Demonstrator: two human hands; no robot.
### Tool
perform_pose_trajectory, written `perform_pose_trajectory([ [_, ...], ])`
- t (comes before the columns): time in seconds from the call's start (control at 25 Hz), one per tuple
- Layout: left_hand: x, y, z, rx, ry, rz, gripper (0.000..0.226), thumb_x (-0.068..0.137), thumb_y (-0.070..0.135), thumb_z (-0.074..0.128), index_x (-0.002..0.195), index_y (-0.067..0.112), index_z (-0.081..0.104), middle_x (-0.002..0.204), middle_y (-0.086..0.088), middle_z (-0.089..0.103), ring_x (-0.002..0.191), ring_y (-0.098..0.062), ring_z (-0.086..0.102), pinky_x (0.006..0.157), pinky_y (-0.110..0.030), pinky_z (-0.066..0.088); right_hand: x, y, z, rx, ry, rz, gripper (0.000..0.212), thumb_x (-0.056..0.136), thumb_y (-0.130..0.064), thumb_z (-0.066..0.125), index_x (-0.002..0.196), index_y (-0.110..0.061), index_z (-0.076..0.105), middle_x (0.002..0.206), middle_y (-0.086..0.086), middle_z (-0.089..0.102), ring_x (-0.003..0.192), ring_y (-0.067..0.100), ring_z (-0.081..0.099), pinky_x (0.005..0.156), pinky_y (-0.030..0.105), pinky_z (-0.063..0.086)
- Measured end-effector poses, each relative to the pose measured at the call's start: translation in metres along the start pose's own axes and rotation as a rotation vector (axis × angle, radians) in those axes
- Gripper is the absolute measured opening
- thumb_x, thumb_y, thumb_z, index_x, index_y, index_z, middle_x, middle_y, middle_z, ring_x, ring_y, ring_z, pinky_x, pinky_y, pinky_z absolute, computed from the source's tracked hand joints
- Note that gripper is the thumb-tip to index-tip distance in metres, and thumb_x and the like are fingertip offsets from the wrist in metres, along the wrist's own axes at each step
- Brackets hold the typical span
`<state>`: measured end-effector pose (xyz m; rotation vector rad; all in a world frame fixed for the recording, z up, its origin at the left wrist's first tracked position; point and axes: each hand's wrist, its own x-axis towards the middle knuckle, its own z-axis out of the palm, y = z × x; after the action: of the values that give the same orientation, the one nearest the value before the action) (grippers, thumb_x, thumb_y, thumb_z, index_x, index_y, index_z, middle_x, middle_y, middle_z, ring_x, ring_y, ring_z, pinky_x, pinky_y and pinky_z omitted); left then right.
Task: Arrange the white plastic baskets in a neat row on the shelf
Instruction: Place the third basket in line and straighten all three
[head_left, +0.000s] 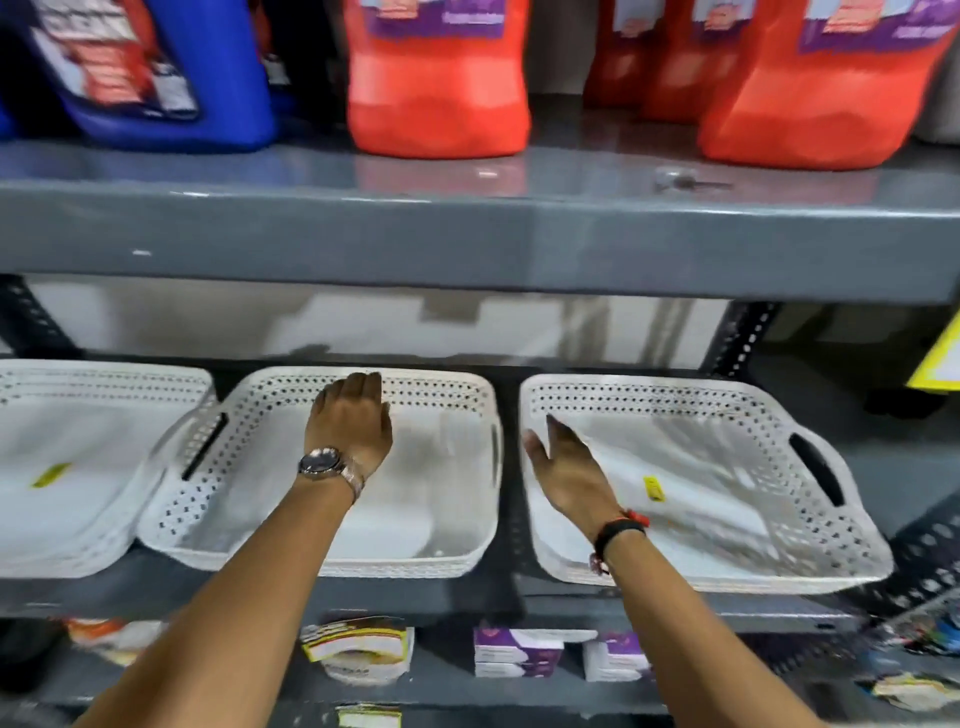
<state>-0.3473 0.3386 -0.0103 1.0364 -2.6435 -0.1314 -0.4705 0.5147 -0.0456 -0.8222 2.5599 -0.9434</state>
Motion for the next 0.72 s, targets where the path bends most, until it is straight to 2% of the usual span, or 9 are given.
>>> perform_pose_trajectory([
  [0.08, -0.002, -0.046, -0.002, 0.033, -0.013, -0.017, 0.051, 0.091, 0.018, 0.046, 0.138, 0.001, 0.037, 0.144, -0.021, 0.042, 0.134, -0.035, 0.036, 0.114, -0.045, 0.023, 0.005, -0.023, 0.022, 0.026, -0.037, 0.082, 0.070, 0.093, -0.048, 0.032, 0.145, -0.006, 0.017, 0.154, 0.013, 0.025, 0.141, 0.026, 0.026, 0.115, 0.033, 0.023],
  [0.16, 0.002, -0.089, -0.010, 0.116, -0.095, -0.073, 0.059, 0.095, 0.026, 0.037, 0.147, 0.006, 0.018, 0.156, -0.015, 0.019, 0.145, -0.030, 0.015, 0.120, -0.044, 0.009, 0.008, -0.035, 0.036, -0.001, -0.012, 0.141, 0.073, 0.092, -0.048, 0.034, 0.146, -0.005, 0.012, 0.153, 0.015, 0.026, 0.139, 0.030, 0.030, 0.113, 0.036, 0.028],
  [0.28, 0.005, -0.151, -0.017, 0.103, -0.124, -0.214, 0.063, 0.096, 0.033, 0.033, 0.149, 0.010, 0.008, 0.159, -0.011, 0.007, 0.147, -0.029, 0.008, 0.120, -0.045, 0.005, 0.006, -0.044, 0.047, -0.073, 0.062, 0.191, 0.070, 0.093, -0.042, 0.037, 0.146, -0.004, 0.010, 0.151, 0.018, 0.029, 0.137, 0.033, 0.033, 0.111, 0.037, 0.030],
  [0.4, 0.005, -0.189, -0.008, -0.089, -0.258, -0.385, 0.063, 0.096, 0.039, 0.029, 0.148, 0.008, 0.009, 0.156, -0.017, 0.017, 0.141, -0.036, 0.023, 0.116, -0.050, 0.019, 0.003, -0.050, 0.053, -0.122, 0.113, 0.211, 0.064, 0.096, -0.035, 0.035, 0.146, -0.004, 0.010, 0.151, 0.020, 0.029, 0.137, 0.034, 0.032, 0.111, 0.037, 0.029],
  [0.52, 0.007, -0.200, 0.003, -0.268, -0.289, -0.434, 0.050, 0.098, 0.025, 0.031, 0.141, 0.001, 0.024, 0.138, -0.027, 0.042, 0.122, -0.044, 0.048, 0.100, -0.050, 0.042, 0.003, -0.057, 0.061, -0.184, 0.130, 0.192, 0.053, 0.097, -0.013, 0.032, 0.145, -0.002, 0.012, 0.147, 0.023, 0.033, 0.132, 0.035, 0.037, 0.107, 0.038, 0.034],
  [0.6, 0.008, -0.198, 0.003, -0.276, -0.282, -0.388, 0.038, 0.097, 0.012, 0.031, 0.131, -0.003, 0.036, 0.130, -0.028, 0.051, 0.116, -0.042, 0.053, 0.095, -0.047, 0.047, 0.004, -0.061, 0.067, -0.198, 0.133, 0.181, 0.057, 0.091, 0.006, 0.030, 0.145, -0.002, 0.014, 0.146, 0.023, 0.036, 0.130, 0.036, 0.041, 0.104, 0.039, 0.038],
  [0.72, 0.008, -0.197, 0.001, -0.270, -0.266, -0.366, 0.032, 0.096, 0.007, 0.032, 0.123, -0.004, 0.043, 0.127, -0.028, 0.054, 0.114, -0.042, 0.055, 0.093, -0.045, 0.047, 0.005, -0.060, 0.067, -0.201, 0.141, 0.178, 0.060, 0.087, 0.010, 0.029, 0.144, -0.003, 0.016, 0.142, 0.024, 0.040, 0.126, 0.038, 0.045, 0.101, 0.041, 0.041],
])
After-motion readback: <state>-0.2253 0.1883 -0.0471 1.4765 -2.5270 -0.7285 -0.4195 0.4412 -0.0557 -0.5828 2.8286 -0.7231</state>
